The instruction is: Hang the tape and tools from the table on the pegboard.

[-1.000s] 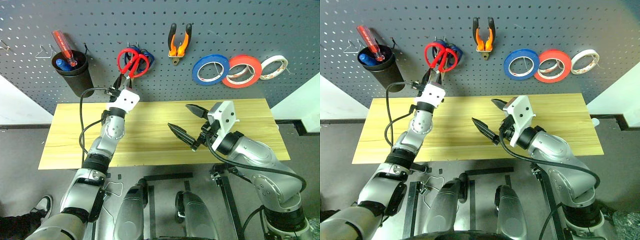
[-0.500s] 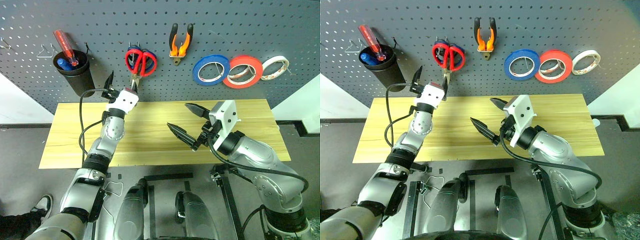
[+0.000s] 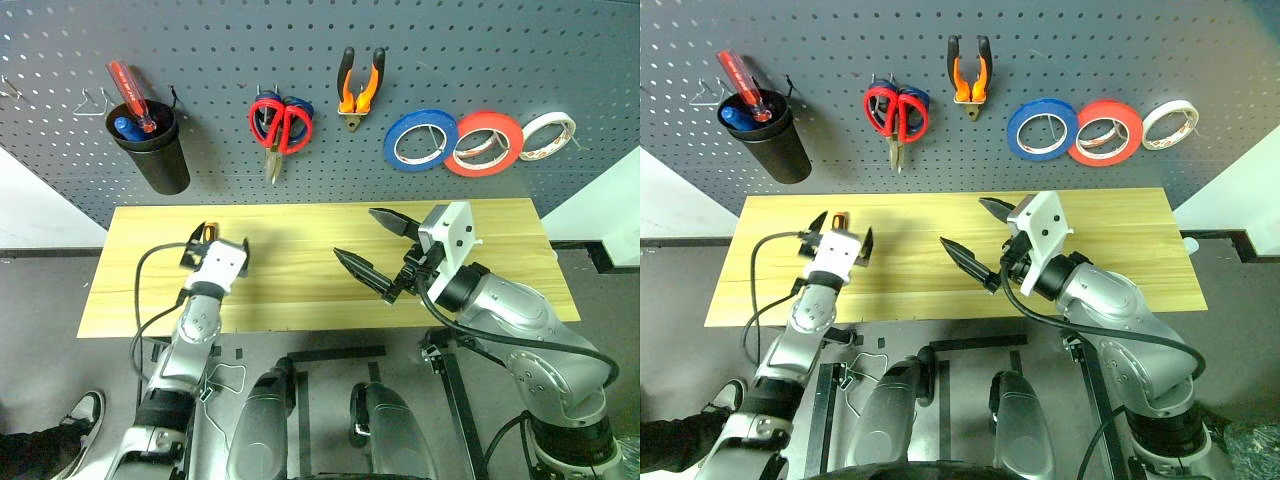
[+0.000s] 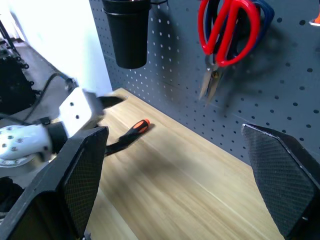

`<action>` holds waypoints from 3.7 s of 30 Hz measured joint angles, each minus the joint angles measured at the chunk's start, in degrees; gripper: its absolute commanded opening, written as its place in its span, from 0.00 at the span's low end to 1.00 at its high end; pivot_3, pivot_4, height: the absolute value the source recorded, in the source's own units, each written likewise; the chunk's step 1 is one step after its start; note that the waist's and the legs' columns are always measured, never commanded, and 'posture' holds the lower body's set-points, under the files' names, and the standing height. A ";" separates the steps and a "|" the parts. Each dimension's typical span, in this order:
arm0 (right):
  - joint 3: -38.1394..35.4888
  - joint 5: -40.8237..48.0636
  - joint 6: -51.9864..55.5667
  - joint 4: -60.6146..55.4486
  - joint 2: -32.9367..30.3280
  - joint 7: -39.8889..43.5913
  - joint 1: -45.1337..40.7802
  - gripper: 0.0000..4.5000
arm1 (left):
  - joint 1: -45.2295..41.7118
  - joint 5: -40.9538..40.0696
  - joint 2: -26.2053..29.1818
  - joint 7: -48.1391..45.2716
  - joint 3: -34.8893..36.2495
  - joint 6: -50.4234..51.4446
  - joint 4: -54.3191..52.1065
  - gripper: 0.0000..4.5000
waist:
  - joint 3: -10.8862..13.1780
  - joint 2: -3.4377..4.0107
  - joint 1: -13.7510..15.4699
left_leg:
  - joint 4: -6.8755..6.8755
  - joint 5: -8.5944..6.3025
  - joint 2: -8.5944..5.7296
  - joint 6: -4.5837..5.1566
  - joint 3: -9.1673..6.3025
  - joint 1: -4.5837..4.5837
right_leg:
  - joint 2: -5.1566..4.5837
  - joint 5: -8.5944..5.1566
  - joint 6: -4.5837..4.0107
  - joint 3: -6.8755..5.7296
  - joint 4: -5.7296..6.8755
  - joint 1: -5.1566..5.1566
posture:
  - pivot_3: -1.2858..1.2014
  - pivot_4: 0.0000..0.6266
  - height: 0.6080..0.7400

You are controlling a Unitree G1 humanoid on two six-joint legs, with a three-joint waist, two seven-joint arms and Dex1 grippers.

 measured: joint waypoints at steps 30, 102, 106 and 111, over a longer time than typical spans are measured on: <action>-1.88 9.32 7.21 -4.65 -3.32 0.06 4.54 1.00 | -16.19 -20.38 2.72 -4.57 13.85 38.05 0.39 0.99 | 2.52 -0.60 -0.09 | -0.12 -0.04 0.03 0.02 0.02 -0.07 | -0.17 -0.05 -0.12 0.12 -0.15 -0.09 | 0.53 0.69 0.80; 0.46 7.66 0.15 -0.05 -7.15 -0.80 3.21 1.00 | -4.96 -16.92 -3.38 -6.70 -7.31 49.86 -31.50 0.12 | 3.30 -0.76 0.09 | -0.91 0.27 -0.18 -0.45 0.11 -0.89 | -0.07 -0.02 0.10 -0.28 -1.03 -0.74 | 0.55 0.36 0.80; 1.20 4.83 -2.52 2.72 -6.16 0.94 1.46 1.00 | -3.54 -13.25 -1.73 -6.88 -11.02 43.01 -31.88 0.12 | 1.32 -0.75 0.10 | -0.91 0.29 -0.21 -0.49 0.20 -0.86 | -0.04 -0.01 0.10 -0.34 -1.03 -0.67 | 0.55 0.30 0.80; 1.32 2.20 -4.99 5.32 -5.35 2.91 0.62 1.00 | -0.98 -8.35 -0.06 -6.59 -12.86 31.28 -32.60 0.12 | -1.14 -0.74 0.17 | -0.91 0.28 -0.21 -0.49 0.21 -0.81 | -0.02 0.01 0.08 -0.35 -1.05 -0.61 | 0.56 0.23 0.80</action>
